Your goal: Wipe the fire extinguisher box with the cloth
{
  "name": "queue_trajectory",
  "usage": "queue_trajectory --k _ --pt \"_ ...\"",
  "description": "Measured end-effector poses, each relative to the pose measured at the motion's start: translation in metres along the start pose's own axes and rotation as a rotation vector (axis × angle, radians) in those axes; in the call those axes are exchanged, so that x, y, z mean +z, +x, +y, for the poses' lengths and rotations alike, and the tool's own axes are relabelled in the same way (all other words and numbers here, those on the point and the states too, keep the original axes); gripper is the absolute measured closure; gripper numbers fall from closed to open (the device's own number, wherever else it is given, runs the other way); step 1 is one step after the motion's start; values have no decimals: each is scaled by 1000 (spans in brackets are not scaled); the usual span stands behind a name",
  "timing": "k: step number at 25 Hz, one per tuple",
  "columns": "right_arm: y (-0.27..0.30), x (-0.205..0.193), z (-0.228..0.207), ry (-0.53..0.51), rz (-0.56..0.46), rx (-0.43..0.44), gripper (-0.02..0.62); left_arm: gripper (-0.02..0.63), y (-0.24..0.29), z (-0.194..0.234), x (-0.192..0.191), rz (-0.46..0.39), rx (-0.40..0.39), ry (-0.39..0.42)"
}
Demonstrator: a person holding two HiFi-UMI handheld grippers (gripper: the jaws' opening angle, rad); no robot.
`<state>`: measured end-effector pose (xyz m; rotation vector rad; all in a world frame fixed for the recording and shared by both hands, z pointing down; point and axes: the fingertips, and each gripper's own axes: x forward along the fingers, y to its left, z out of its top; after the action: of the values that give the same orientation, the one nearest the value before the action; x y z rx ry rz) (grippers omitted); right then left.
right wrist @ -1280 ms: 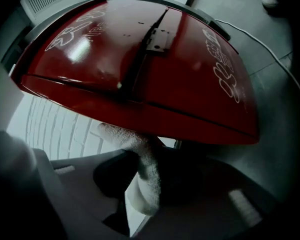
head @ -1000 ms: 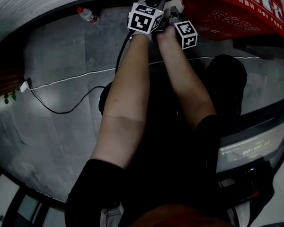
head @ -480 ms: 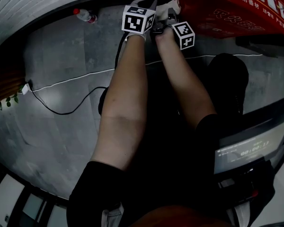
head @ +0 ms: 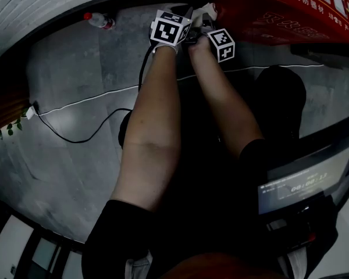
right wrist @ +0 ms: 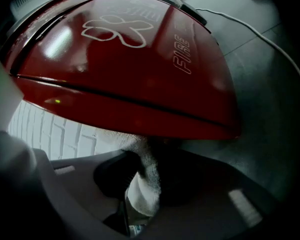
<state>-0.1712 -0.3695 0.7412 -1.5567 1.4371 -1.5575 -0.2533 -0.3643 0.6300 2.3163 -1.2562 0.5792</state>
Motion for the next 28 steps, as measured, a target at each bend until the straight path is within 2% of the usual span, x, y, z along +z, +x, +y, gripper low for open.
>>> queue_trajectory --k 22,28 --pt "10 -16 -96 40 96 -148 495 603 27 -28 -31 89 -68 6" --pt "13 -26 -105 92 121 -129 495 603 24 -16 -36 79 -48 -32"
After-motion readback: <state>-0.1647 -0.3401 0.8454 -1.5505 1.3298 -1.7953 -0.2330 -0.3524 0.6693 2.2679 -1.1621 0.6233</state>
